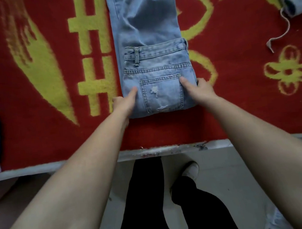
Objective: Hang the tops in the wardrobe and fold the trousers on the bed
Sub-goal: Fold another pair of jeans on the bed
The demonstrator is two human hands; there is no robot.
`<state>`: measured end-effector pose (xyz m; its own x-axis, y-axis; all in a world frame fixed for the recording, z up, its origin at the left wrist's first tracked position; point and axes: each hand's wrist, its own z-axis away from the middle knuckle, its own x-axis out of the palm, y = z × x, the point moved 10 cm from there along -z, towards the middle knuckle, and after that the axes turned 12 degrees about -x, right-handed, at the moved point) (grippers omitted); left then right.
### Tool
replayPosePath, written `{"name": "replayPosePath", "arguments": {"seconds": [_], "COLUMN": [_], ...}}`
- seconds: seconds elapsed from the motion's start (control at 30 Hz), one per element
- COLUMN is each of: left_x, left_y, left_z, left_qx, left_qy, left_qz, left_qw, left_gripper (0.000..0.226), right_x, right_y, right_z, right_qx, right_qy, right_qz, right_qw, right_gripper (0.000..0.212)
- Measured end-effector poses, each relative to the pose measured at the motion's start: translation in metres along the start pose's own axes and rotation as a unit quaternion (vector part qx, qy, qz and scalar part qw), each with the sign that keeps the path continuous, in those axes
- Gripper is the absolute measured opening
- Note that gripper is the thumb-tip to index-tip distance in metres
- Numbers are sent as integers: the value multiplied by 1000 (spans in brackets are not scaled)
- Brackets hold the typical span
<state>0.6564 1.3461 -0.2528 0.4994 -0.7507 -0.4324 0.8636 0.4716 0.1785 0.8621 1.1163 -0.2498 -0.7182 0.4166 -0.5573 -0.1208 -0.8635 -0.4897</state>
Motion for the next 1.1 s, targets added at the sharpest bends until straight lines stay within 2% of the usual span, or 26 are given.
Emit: {"name": "replayPosePath", "arguments": {"seconds": [0.13,0.2,0.3,0.4,0.47,0.57,0.67,0.77,0.87,1.1], "left_x": [2,-5,-18,-16,1,27,29,29,12,-6], "left_y": [13,28,22,-28,-74,-129,-138,-135,-107,34], "left_z": [-3,8,30,46,43,30,28,26,27,17], "left_qx": [78,126,143,129,95,35,26,11,11,140], "left_qy": [14,69,158,202,171,91,83,40,51,26], "left_qz": [36,0,-26,-57,-108,-189,-198,-200,-176,-105], "left_qw": [996,990,977,969,975,977,976,979,983,984], "left_gripper": [56,48,46,53,53,56,58,55,41,42], "right_x": [-4,-13,-25,-18,3,33,36,29,5,-56], "right_y": [-7,-16,-23,0,36,89,100,92,56,-86], "right_z": [-5,0,27,67,85,99,97,91,77,-4], "right_qx": [-38,-61,-93,-111,-91,-23,-2,30,12,-83], "right_qy": [43,81,139,163,114,-3,-41,-77,-63,56], "right_qz": [-9,-37,-63,-49,6,70,77,104,118,87], "right_qw": [998,994,984,979,989,997,996,991,991,991], "right_gripper": [67,55,50,50,49,52,56,66,75,54]}}
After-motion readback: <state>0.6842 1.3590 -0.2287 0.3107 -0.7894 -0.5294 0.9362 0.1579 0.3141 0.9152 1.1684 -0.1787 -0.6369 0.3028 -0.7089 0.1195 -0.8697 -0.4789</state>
